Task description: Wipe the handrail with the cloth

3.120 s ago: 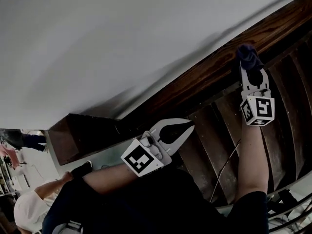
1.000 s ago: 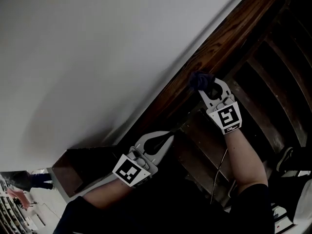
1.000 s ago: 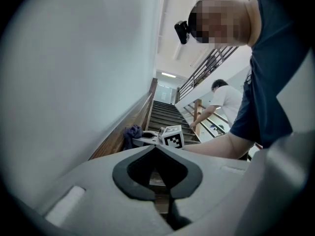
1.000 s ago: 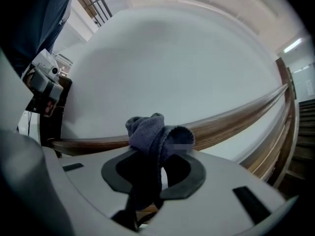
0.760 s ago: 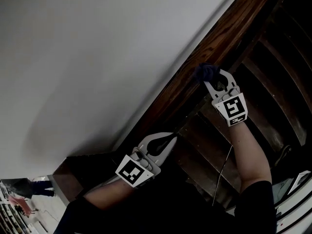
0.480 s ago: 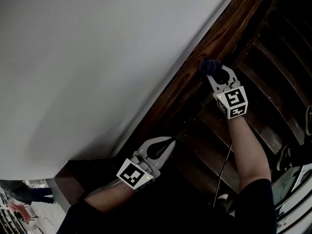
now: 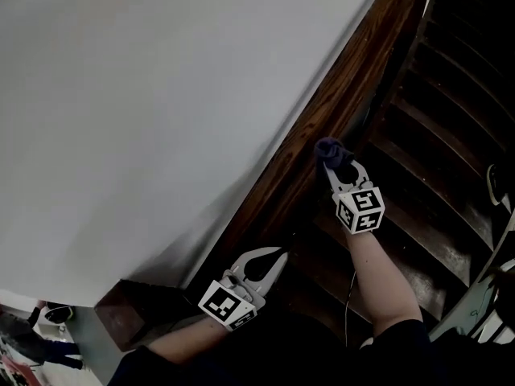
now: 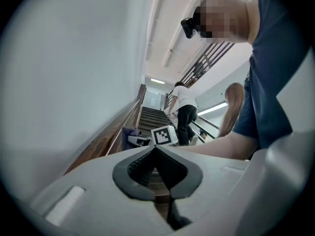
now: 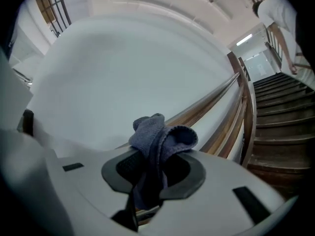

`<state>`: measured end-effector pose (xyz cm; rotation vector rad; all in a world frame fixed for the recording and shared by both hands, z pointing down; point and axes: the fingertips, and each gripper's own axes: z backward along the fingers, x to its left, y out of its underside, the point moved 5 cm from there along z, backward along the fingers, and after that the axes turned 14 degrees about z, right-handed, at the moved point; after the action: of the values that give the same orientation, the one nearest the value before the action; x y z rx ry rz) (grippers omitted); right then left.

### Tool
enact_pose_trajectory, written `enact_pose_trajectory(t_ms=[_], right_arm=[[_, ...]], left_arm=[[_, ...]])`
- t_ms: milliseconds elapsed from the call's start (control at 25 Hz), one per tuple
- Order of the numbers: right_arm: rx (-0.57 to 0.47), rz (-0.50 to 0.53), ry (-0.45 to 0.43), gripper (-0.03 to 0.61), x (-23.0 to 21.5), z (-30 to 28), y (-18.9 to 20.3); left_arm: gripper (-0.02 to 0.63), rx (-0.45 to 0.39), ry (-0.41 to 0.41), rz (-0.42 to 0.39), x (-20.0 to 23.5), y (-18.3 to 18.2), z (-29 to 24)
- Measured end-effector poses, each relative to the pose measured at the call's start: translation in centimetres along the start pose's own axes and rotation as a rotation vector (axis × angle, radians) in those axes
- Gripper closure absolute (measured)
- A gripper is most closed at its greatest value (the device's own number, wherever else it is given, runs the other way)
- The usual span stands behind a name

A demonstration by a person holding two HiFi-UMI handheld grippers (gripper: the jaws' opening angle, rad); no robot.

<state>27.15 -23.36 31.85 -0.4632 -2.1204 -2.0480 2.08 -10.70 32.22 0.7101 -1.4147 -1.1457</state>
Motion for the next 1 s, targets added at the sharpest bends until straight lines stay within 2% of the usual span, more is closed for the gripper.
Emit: enact_pose_trajectory(t_ms=[320,640,1000], right_arm=[[0.0,0.008,-0.048,0.479,5.3,10.0,0.1],[-0.011,-0.033,-0.053,0.479,7.9,19.3,-0.6],[0.002,-0.078,-0.067,0.479,9.9,25.8,0.1]], left_arm=[[0.609,-0.014,0.075,-0.005,-3.2,-0.1,-1.5],[0.61,0.04,0.191,-0.005,-6.8,1.8,-4.0],[0.61,0.086,0.241,0.006,-9.6,3.6,-4.9]])
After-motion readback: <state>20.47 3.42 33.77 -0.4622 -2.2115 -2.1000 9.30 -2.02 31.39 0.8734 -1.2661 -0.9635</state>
